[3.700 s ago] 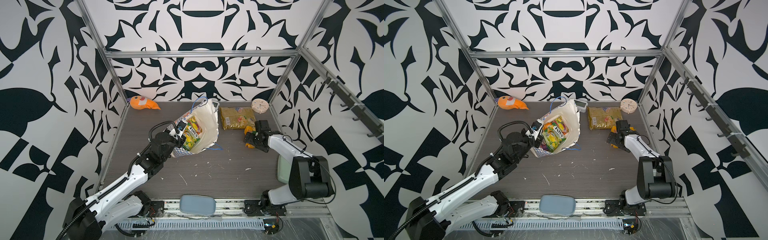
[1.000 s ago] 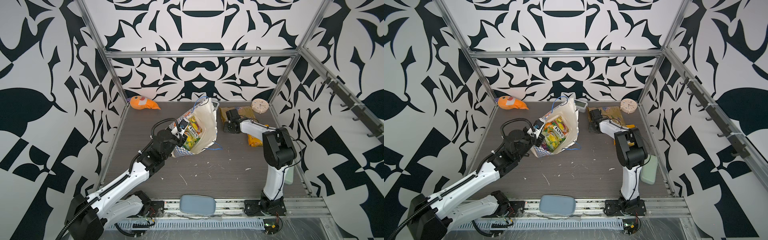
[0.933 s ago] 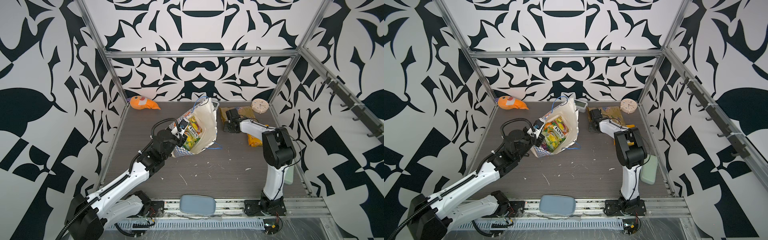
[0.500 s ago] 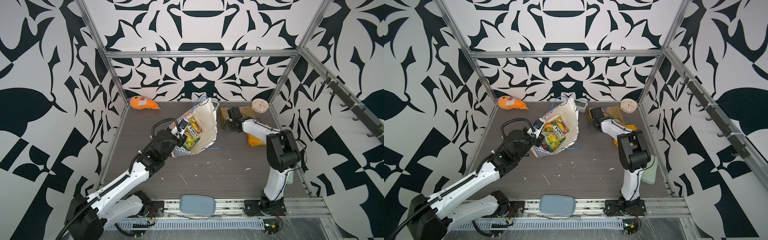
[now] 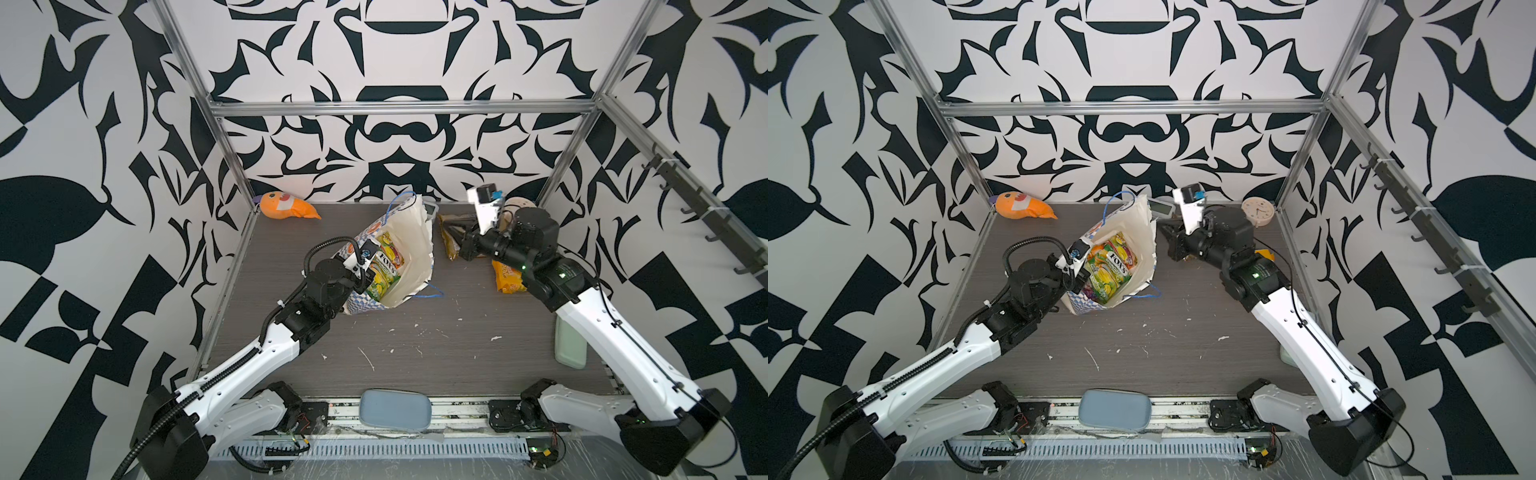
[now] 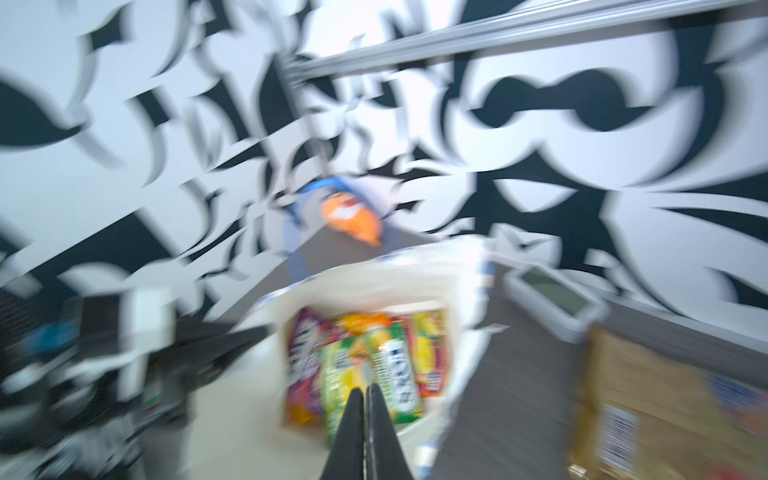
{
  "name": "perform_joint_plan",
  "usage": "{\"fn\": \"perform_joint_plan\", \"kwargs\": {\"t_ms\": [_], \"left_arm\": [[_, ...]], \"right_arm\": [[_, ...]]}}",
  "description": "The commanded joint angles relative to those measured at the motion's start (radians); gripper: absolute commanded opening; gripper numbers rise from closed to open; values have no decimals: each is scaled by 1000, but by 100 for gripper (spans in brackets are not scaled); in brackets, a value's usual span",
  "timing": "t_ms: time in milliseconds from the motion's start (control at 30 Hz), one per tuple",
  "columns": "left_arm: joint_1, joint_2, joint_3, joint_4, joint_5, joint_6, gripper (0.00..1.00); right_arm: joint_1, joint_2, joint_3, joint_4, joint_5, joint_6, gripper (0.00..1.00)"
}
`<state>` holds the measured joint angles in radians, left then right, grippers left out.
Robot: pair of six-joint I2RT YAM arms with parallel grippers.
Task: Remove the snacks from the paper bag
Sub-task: 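Swing the right gripper over the bag opening beside the left gripper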
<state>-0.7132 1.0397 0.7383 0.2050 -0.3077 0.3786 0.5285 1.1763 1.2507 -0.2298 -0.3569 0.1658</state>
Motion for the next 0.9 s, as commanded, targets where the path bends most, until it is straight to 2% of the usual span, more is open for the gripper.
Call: {"fn": "perform_joint_plan", "kwargs": {"t_ms": [0,133,300,567,700,867], "left_arm": [[-8,8,36,84,29,32,0],[-8,28,21,160,19,56,0],[3,79,43,221,11,132,0],[128,177,128,324,152,184,0],[136,210,167,342,189,257,0],[136,191,119,377,251,251,0]], "right_arm": [[54,91,-1,-76,-56,-66,8],[101,178,-14,-6,-24,-44,8],[162,315,18,6,107,-48,5],[189,462,17,62,204,12,3],[211,480,-24,141,258,25,3],[222,523,-50,209,366,73,3]]}}
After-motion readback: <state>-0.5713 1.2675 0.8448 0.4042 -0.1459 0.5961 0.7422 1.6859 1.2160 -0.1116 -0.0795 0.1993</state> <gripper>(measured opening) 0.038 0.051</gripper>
